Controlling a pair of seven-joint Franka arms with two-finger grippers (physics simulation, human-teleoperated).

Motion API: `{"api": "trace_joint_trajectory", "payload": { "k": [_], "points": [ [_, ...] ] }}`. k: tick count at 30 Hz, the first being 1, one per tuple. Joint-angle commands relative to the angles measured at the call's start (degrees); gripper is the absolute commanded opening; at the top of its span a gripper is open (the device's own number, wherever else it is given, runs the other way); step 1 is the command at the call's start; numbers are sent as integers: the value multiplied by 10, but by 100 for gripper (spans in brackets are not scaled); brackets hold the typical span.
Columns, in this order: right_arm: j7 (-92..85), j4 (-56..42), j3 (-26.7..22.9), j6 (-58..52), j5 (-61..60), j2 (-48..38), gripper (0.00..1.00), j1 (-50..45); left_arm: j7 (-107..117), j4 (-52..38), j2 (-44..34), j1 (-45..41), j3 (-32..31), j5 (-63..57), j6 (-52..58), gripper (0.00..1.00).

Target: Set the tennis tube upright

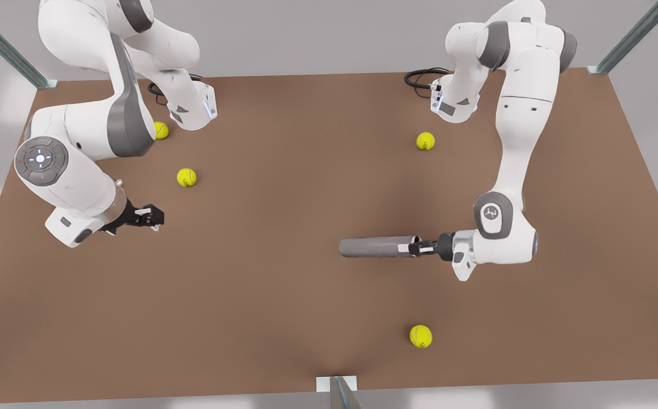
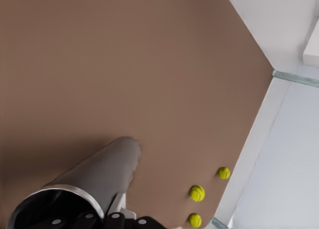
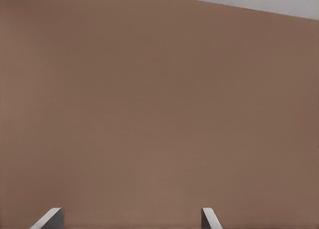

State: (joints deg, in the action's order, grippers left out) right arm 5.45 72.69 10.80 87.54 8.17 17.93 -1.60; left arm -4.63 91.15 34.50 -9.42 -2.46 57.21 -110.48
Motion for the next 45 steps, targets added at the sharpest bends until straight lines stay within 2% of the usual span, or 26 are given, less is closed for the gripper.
{"api": "trace_joint_trajectory", "payload": {
  "k": [1, 8, 14, 19, 29, 32, 34, 37, 41, 45],
  "points": [
    [0, 0, 0, 0, 0, 0, 100, 0, 0, 0, -1, 0, 0, -29, 0, 21],
    [0, 0, 0, 0, 1, 0, 100, -1, 15, -7, -29, 11, 1, -92, 0, 21],
    [1, 0, 0, 1, 1, 0, 100, -1, 71, -8, -60, 16, 1, -195, 0, 21],
    [1, -3, 1, 1, 0, 0, 100, -3, 81, -8, -83, 16, 30, -257, 4, 21],
    [4, -4, 2, 4, -1, 0, 100, -8, 171, -10, -118, 15, 45, -417, 15, 21],
    [-2, -2, -2, 116, -2, 12, 100, 20, 236, -10, -131, 12, 45, -455, 15, 21],
    [-4, -1, -2, 145, -4, 20, 100, 34, 276, -10, -132, 9, 45, -488, 15, 21],
    [-2, 2, 2, 132, -3, 17, 100, 23, 302, -10, -129, 4, 45, -514, 15, 21],
    [-1, -4, 57, -10, -3, 4, 100, 18, 316, -10, -120, 4, 45, -523, 11, 21],
    [-4, -18, 54, 11, 2, 6, 100, 45, 319, -10, -104, 5, 45, -522, -1, 21]
  ]
}}
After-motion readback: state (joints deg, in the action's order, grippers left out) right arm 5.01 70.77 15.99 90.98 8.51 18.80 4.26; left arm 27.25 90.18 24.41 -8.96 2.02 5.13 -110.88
